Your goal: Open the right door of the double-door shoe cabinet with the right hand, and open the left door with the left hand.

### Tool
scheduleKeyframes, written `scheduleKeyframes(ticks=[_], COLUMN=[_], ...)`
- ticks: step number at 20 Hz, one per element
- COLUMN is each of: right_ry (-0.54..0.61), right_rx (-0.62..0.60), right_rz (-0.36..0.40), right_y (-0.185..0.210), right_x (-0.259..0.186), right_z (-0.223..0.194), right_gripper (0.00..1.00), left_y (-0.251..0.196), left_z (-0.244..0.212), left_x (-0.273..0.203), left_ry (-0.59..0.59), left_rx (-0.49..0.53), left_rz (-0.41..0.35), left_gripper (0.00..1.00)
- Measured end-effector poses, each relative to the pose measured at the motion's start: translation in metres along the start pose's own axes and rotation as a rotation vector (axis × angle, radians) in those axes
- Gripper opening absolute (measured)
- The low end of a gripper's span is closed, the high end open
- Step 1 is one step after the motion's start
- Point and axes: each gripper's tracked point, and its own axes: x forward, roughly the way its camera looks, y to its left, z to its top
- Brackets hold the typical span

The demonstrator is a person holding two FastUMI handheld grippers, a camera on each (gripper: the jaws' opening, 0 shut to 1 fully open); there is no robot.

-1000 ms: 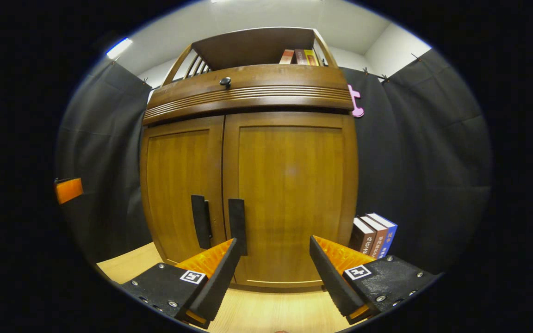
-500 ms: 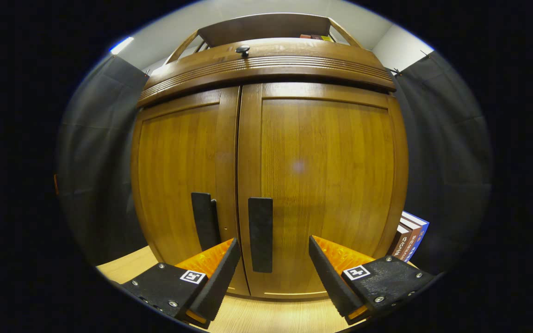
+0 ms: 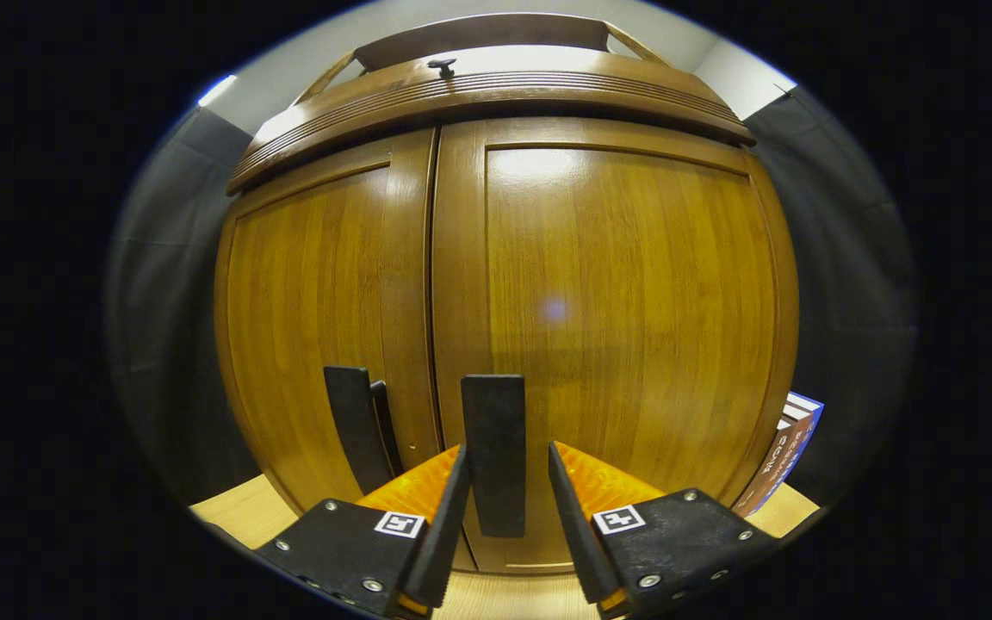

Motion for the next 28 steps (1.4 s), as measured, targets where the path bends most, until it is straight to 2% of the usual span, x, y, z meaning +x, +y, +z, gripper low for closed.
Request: scheduleKeyframes(ticks=[1,3,4,6,7,8,9,10,11,12,13,14,20,28], right_ry=[0.005,0.018,0.018,0.025,0.027,0.026,0.026,0.026,0.028,0.032,0.037,0.042,0.041,0.034], right_rx=[0.003,0.003,0.006,0.012,0.011,0.01,0.009,0.007,0.007,0.009,0.011,0.015,0.021,0.006], right_rz=[0.003,-0.007,-0.005,0.002,0.007,0.012,0.017,0.024,0.033,0.043,0.054,0.064,0.115,0.132], right_y=[0.003,0.002,0.002,0.002,0.003,0.003,0.003,0.003,0.002,0.002,0.001,0.001,-0.01,-0.041], right_x=[0.001,0.003,0.003,0.001,0.0,-0.001,-0.004,-0.007,-0.014,-0.021,-0.026,-0.032,-0.077,-0.132], right_z=[-0.002,-0.004,-0.003,-0.005,-0.004,-0.004,-0.004,-0.005,-0.006,-0.006,-0.005,-0.005,-0.005,-0.007], right_gripper=[0.4,0.3,0.39,0.36,0.46,0.34,0.34,0.23,0.33,0.33,0.22,0.33,0.31,0.3], left_y=[0.002,0.003,0.003,0.005,0.005,0.005,0.004,0.004,0.004,0.004,0.003,0.003,0.0,-0.006], left_z=[0.0,-0.002,-0.004,-0.004,-0.003,-0.003,-0.003,-0.002,-0.001,-0.001,0.0,0.0,-0.002,0.0], left_x=[0.0,-0.001,-0.001,-0.001,-0.001,-0.002,-0.003,-0.005,-0.006,-0.007,-0.009,-0.01,-0.015,-0.021], left_ry=[0.001,0.005,0.007,0.008,0.009,0.009,0.008,0.007,0.006,0.004,0.003,0.002,0.006,0.001], left_rx=[-0.001,-0.002,-0.002,0.001,0.001,0.001,0.0,0.0,0.002,0.003,0.004,0.003,-0.003,-0.002], left_rz=[0.001,0.004,0.006,0.009,0.011,0.012,0.011,0.011,0.012,0.014,0.015,0.015,0.011,0.006], left_gripper=[0.97,0.96,0.95,0.95,0.95,0.95,0.95,0.95,0.95,0.95,0.95,0.95,0.95,0.95])
